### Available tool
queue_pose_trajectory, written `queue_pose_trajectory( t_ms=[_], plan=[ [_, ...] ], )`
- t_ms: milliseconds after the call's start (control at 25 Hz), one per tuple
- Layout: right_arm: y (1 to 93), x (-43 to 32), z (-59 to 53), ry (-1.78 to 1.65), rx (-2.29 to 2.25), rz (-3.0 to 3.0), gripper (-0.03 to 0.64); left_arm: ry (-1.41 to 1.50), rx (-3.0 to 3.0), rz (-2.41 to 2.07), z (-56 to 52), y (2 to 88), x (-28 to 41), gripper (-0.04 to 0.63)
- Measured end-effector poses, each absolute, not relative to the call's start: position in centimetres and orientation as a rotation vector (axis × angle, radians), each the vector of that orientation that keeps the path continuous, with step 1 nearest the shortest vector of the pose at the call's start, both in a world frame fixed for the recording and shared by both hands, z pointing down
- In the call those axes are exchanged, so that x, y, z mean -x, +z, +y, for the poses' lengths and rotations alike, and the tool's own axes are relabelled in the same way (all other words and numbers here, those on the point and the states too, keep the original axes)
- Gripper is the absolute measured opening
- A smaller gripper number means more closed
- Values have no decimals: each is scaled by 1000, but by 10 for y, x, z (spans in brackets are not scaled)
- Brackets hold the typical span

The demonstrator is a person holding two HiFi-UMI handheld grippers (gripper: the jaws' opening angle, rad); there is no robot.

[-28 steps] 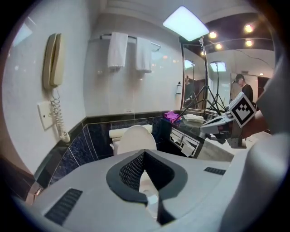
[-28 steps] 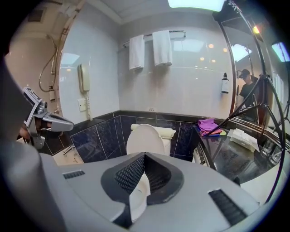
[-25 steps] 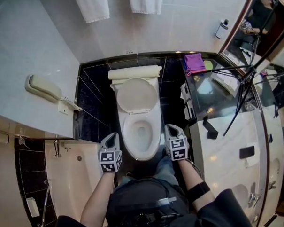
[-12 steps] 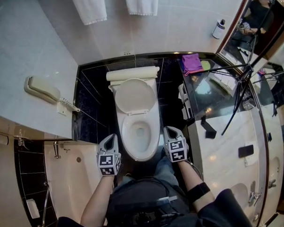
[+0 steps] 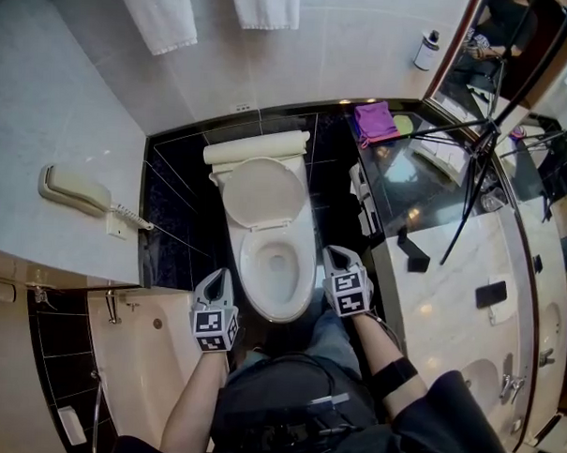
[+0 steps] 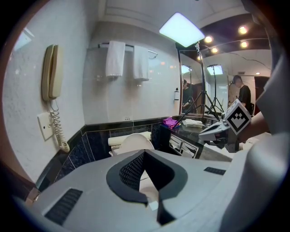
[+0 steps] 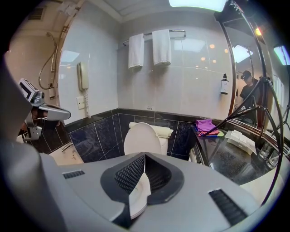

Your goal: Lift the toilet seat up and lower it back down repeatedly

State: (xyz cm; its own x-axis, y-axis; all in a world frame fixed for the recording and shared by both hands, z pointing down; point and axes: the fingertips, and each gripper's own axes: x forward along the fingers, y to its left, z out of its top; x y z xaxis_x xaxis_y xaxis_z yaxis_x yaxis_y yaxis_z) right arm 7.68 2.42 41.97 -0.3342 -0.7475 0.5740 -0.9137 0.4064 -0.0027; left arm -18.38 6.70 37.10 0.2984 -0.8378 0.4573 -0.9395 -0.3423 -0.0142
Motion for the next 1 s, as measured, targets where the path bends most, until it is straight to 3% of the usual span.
queue_pose_trajectory(
  t_ms=[440, 1000],
  plan=[
    [520, -98, 14, 766, -1446, -2084, 197, 617, -2331, -1600, 49, 414, 176, 0],
    [750, -121, 48, 1227, -1407, -1889, 212, 723, -2262, -1609, 35, 555, 173, 0]
  ],
)
